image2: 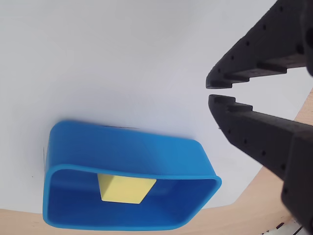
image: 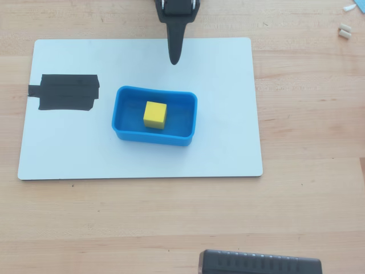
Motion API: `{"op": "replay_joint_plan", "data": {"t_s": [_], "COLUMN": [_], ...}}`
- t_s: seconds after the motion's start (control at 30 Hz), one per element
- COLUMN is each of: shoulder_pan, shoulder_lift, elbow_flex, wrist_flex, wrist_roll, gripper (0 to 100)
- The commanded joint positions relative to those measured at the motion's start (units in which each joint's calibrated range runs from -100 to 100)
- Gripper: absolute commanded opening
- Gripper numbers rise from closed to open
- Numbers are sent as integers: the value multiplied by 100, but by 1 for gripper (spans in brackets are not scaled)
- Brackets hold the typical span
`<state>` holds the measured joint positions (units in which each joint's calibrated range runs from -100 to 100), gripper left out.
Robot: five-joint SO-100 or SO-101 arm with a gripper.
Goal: Pick up yellow cube and drop it in the blue rectangular bin
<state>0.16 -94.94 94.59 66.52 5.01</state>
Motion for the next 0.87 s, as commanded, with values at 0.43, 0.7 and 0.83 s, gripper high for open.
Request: {"op": "replay_joint_plan", "data": {"t_s": [0.43, 0.7, 0.83], "shoulder_pan": [104, 113, 113], "shoulder_lift": [-134, -134, -134], "elbow_flex": [-186, -186, -186], "wrist_flex": [284, 284, 284], "wrist_roll": [24, 5, 5], "gripper": [0, 0, 0]}}
